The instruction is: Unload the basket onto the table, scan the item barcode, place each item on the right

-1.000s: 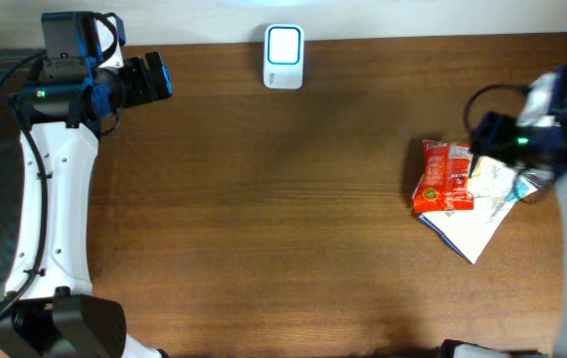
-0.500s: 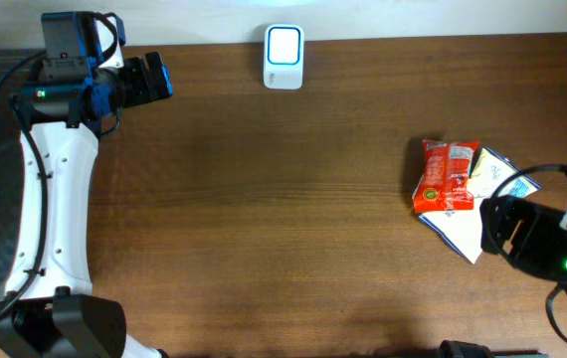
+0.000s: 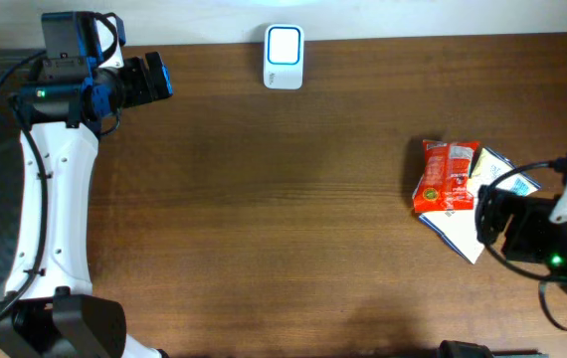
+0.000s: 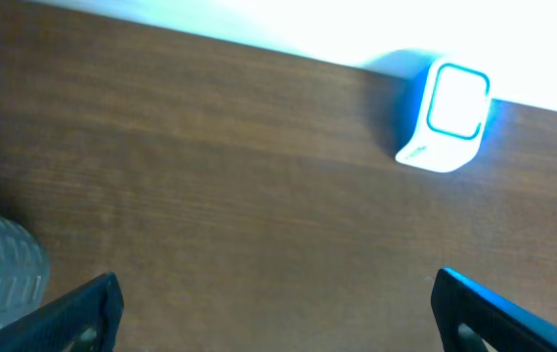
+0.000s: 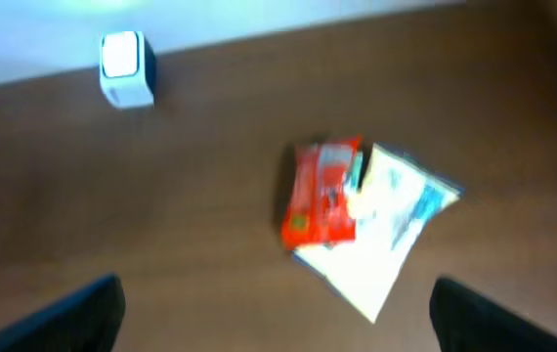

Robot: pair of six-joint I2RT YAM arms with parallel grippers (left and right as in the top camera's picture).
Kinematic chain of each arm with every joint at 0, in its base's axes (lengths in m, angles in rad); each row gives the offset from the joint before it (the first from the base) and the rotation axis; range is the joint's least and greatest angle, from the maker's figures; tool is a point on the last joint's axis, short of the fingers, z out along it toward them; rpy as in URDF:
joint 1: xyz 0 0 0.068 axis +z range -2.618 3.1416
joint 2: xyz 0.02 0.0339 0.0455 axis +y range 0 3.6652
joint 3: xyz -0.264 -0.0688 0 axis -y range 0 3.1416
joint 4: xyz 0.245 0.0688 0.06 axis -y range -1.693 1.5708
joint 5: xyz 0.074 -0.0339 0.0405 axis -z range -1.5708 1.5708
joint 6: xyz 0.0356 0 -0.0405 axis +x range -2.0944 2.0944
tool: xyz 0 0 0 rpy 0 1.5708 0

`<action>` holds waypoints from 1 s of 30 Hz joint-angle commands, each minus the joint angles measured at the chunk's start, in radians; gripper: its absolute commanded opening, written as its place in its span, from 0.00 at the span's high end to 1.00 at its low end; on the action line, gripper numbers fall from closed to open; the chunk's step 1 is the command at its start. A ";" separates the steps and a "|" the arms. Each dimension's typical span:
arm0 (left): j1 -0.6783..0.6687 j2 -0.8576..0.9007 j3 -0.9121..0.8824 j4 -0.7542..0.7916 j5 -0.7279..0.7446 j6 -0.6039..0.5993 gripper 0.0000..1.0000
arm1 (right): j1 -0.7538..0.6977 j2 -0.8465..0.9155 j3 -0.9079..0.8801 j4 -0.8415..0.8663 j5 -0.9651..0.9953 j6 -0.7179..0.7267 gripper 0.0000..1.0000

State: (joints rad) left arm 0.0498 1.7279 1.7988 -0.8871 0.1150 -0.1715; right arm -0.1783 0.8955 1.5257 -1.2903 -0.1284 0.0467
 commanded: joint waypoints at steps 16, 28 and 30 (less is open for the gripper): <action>-0.001 0.005 0.002 0.002 -0.004 0.017 0.01 | 0.127 -0.849 -1.476 1.383 0.070 -0.043 0.01; -0.001 0.005 0.002 0.002 -0.004 0.017 0.01 | 0.187 -0.892 -1.520 1.215 0.099 -0.035 0.01; -0.001 0.005 0.002 0.002 -0.004 0.017 0.01 | 0.188 -0.892 -1.520 1.215 0.099 -0.035 0.01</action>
State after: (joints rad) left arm 0.0498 1.7283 1.7988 -0.8871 0.1146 -0.1715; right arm 0.0002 0.0139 0.0113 -0.0723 -0.0414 0.0040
